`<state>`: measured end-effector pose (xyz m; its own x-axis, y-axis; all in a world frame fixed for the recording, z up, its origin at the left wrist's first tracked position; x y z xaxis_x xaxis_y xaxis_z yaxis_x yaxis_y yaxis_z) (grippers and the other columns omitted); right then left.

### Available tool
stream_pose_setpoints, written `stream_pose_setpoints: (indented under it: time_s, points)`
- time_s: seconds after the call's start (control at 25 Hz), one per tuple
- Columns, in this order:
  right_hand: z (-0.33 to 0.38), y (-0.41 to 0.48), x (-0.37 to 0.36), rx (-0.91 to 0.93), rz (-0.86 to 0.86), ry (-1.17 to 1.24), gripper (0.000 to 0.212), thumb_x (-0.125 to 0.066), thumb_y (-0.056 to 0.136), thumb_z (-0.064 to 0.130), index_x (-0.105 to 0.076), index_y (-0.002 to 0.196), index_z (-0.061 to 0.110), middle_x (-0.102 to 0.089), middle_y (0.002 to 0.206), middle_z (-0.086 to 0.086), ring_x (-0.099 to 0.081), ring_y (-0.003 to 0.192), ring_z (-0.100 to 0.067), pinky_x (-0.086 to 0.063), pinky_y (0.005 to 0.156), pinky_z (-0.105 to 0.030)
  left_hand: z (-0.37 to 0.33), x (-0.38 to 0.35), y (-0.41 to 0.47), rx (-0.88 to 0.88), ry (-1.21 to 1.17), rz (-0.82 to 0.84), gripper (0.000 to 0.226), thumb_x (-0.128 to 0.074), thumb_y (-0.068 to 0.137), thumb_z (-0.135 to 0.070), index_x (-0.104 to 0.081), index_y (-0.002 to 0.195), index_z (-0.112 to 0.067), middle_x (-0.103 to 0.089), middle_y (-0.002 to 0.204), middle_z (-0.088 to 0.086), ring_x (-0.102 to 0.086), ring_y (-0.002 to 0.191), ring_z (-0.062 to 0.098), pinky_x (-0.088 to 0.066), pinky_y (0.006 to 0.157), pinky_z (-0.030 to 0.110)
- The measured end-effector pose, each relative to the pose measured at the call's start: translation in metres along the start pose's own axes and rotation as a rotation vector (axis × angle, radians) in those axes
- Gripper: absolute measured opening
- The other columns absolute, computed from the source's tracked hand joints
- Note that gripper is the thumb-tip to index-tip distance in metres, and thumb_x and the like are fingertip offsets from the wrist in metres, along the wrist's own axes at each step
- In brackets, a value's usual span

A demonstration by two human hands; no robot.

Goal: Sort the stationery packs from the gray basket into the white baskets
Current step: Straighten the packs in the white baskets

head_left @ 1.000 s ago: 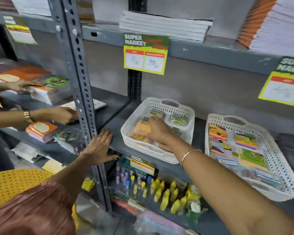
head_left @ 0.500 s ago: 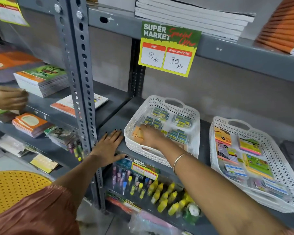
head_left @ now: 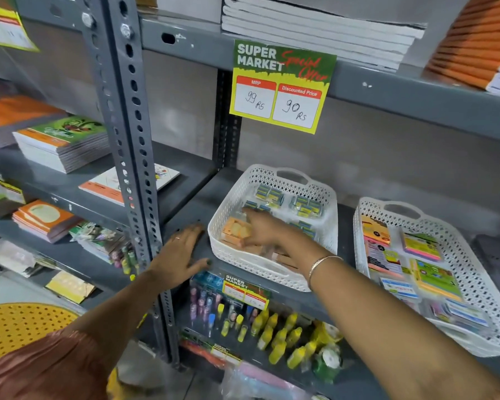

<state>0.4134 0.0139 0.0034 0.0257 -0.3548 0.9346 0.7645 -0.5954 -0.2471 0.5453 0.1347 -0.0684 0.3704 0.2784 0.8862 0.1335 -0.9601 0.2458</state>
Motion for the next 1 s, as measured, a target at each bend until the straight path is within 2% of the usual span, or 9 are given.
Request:
stream_pose_setpoints:
  time_s: [0.12, 0.2, 0.24, 0.36, 0.48, 0.64, 0.76, 0.88, 1.0]
  points:
    - [-0.030, -0.018, 0.028, -0.071, -0.031, 0.101, 0.075, -0.064, 0.086, 0.040, -0.033, 0.145, 0.007, -0.044, 0.147, -0.013, -0.047, 0.131, -0.028, -0.039, 0.103, -0.030, -0.006, 0.040, 0.006, 0.105, -0.445, -0.346, 0.047, -0.035, 0.081, -0.024, -0.032, 0.125, -0.009, -0.046, 0.121, 0.015, -0.047, 0.112, 0.031, -0.039, 0.098, 0.046]
    - [-0.051, -0.030, 0.030, -0.117, 0.071, 0.050, 0.071, -0.064, 0.085, 0.043, -0.037, 0.142, 0.009, -0.047, 0.144, -0.010, -0.048, 0.128, -0.027, -0.039, 0.100, -0.029, -0.022, 0.062, 0.027, 0.131, -0.447, -0.447, 0.040, -0.042, 0.086, -0.016, -0.035, 0.124, -0.005, -0.045, 0.121, 0.010, -0.045, 0.115, 0.028, -0.036, 0.097, 0.038]
    - [-0.060, -0.036, 0.024, -0.144, 0.157, 0.015, 0.076, -0.067, 0.083, 0.042, -0.033, 0.144, 0.011, -0.044, 0.147, -0.009, -0.047, 0.129, -0.027, -0.039, 0.102, -0.031, -0.036, 0.066, 0.044, 0.107, -0.390, -0.376, 0.043, -0.052, 0.089, -0.022, -0.036, 0.126, -0.005, -0.046, 0.126, 0.011, -0.044, 0.118, 0.028, -0.035, 0.098, 0.036]
    - [-0.079, -0.041, 0.000, -0.230, 0.328, -0.122, 0.091, -0.076, 0.075, 0.036, -0.024, 0.146, 0.013, -0.038, 0.150, -0.009, -0.048, 0.128, -0.030, -0.044, 0.105, -0.041, -0.075, 0.038, 0.092, -0.025, -0.044, 0.201, 0.084, -0.072, 0.074, -0.046, -0.031, 0.137, -0.008, -0.041, 0.141, 0.012, -0.039, 0.127, 0.029, -0.034, 0.104, 0.037]
    - [-0.084, -0.040, -0.015, -0.202, 0.269, -0.228, 0.085, -0.077, 0.073, 0.027, -0.029, 0.142, 0.012, -0.049, 0.141, -0.011, -0.053, 0.121, -0.030, -0.048, 0.100, -0.043, -0.085, 0.004, 0.105, -0.153, 0.373, 0.484, 0.082, -0.073, 0.072, -0.044, -0.032, 0.137, -0.015, -0.044, 0.140, 0.010, -0.041, 0.126, 0.028, -0.036, 0.102, 0.039]
    - [-0.085, -0.044, -0.019, -0.167, 0.189, -0.191, 0.079, -0.074, 0.075, 0.016, -0.030, 0.141, 0.011, -0.052, 0.137, -0.013, -0.055, 0.117, -0.032, -0.048, 0.091, -0.037, -0.082, -0.014, 0.108, -0.156, 0.325, 0.516, 0.062, -0.069, 0.078, -0.028, -0.041, 0.132, -0.015, -0.051, 0.134, 0.008, -0.048, 0.119, 0.026, -0.041, 0.097, 0.037]
    - [-0.086, -0.043, -0.019, -0.152, 0.165, -0.205, 0.075, -0.074, 0.075, 0.016, -0.034, 0.138, 0.011, -0.055, 0.132, -0.014, -0.056, 0.115, -0.032, -0.048, 0.088, -0.037, -0.080, -0.017, 0.111, -0.160, 0.294, 0.493, 0.062, -0.070, 0.077, -0.024, -0.041, 0.132, -0.015, -0.052, 0.133, 0.009, -0.050, 0.117, 0.027, -0.042, 0.096, 0.036]
    - [-0.084, -0.045, -0.019, -0.146, 0.167, -0.207, 0.075, -0.074, 0.076, 0.018, -0.034, 0.138, 0.010, -0.054, 0.133, -0.014, -0.056, 0.115, -0.032, -0.048, 0.091, -0.039, -0.073, -0.019, 0.113, -0.130, 0.253, 0.532, 0.072, -0.073, 0.076, -0.028, -0.034, 0.136, -0.018, -0.045, 0.139, 0.007, -0.044, 0.123, 0.025, -0.038, 0.100, 0.032]
    - [-0.084, -0.058, 0.001, -0.121, 0.101, -0.101, 0.086, -0.076, 0.076, 0.021, -0.027, 0.146, 0.010, -0.046, 0.144, -0.015, -0.049, 0.126, -0.031, -0.044, 0.102, -0.037, -0.083, -0.010, 0.117, -0.070, 0.206, 0.580, 0.097, -0.073, 0.072, -0.049, -0.016, 0.144, -0.019, -0.029, 0.150, 0.006, -0.029, 0.134, 0.025, -0.028, 0.108, 0.035]
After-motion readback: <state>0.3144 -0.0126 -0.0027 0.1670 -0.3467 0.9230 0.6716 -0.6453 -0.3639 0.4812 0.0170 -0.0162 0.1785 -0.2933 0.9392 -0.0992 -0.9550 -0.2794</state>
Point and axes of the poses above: each hand's wrist, its own y-axis towards the middle knuckle, its own x-axis out of the back of the hand, z = x × y, the point moved 6 cm from there along y, towards the middle knuckle
